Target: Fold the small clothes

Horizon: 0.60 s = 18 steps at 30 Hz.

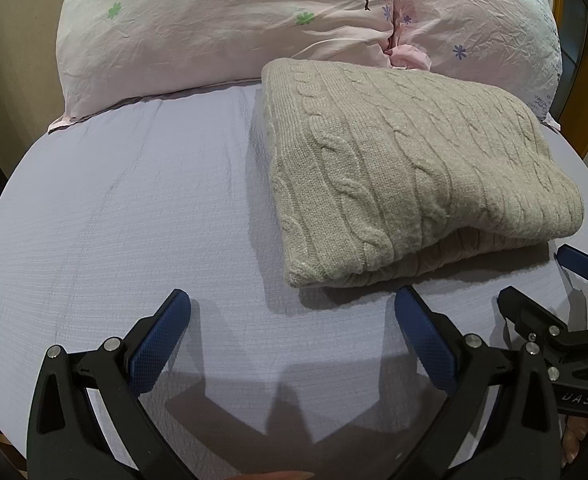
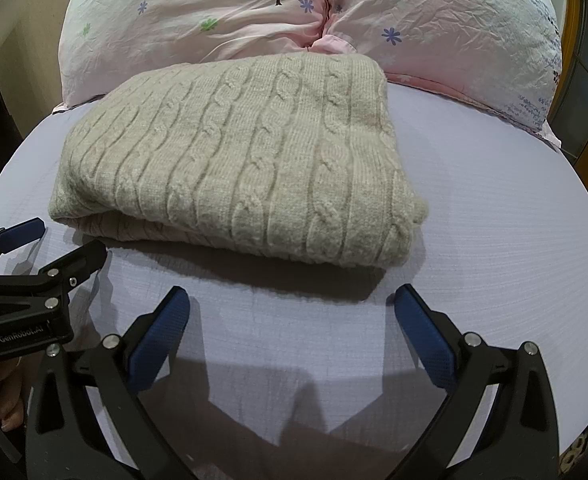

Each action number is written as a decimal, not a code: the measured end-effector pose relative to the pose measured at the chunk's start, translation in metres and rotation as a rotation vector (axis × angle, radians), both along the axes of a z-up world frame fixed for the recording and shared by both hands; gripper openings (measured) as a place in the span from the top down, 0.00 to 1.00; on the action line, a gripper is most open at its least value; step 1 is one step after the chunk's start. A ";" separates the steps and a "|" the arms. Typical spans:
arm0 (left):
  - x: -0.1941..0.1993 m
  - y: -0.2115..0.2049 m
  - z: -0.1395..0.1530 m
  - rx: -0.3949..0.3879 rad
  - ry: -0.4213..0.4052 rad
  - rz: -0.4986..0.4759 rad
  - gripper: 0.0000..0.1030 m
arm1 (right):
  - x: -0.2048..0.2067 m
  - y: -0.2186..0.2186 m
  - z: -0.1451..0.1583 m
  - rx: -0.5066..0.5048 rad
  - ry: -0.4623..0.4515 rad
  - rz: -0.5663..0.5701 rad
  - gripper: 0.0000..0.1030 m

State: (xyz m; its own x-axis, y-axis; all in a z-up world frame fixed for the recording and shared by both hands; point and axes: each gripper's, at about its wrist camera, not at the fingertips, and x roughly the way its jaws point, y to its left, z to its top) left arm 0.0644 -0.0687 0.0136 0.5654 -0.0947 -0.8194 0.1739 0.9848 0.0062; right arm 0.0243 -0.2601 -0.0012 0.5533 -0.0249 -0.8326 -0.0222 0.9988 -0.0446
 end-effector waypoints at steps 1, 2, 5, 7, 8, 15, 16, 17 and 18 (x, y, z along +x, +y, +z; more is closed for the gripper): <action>0.000 0.000 0.000 0.000 -0.001 0.000 0.01 | 0.000 0.000 0.000 0.000 0.000 0.000 0.02; 0.000 0.000 0.000 0.000 0.000 0.000 0.01 | 0.000 0.000 0.000 0.000 0.000 0.000 0.02; 0.000 0.000 0.000 0.000 0.001 0.001 0.01 | 0.000 0.000 0.000 0.000 0.000 -0.001 0.02; 0.000 0.000 0.000 0.000 0.002 0.001 0.01 | 0.000 0.000 0.000 0.000 0.000 -0.001 0.02; 0.000 0.000 0.001 0.001 0.003 0.001 0.01 | 0.000 0.000 0.000 0.000 0.000 -0.001 0.02; 0.001 -0.001 0.000 0.001 0.008 0.001 0.01 | 0.000 0.000 0.000 0.000 0.000 -0.002 0.02; 0.001 -0.001 0.000 0.001 0.008 0.001 0.01 | 0.000 0.000 0.000 0.000 -0.001 -0.003 0.02; 0.001 -0.001 0.000 0.000 0.008 0.001 0.01 | 0.000 0.000 0.000 0.000 -0.001 -0.003 0.02; 0.001 -0.002 0.000 0.001 0.008 0.002 0.01 | 0.001 0.001 0.000 0.000 -0.001 -0.003 0.02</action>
State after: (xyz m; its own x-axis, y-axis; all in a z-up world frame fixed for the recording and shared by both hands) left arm 0.0657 -0.0702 0.0136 0.5592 -0.0931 -0.8238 0.1724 0.9850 0.0057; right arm 0.0248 -0.2595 -0.0011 0.5538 -0.0268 -0.8322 -0.0191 0.9988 -0.0449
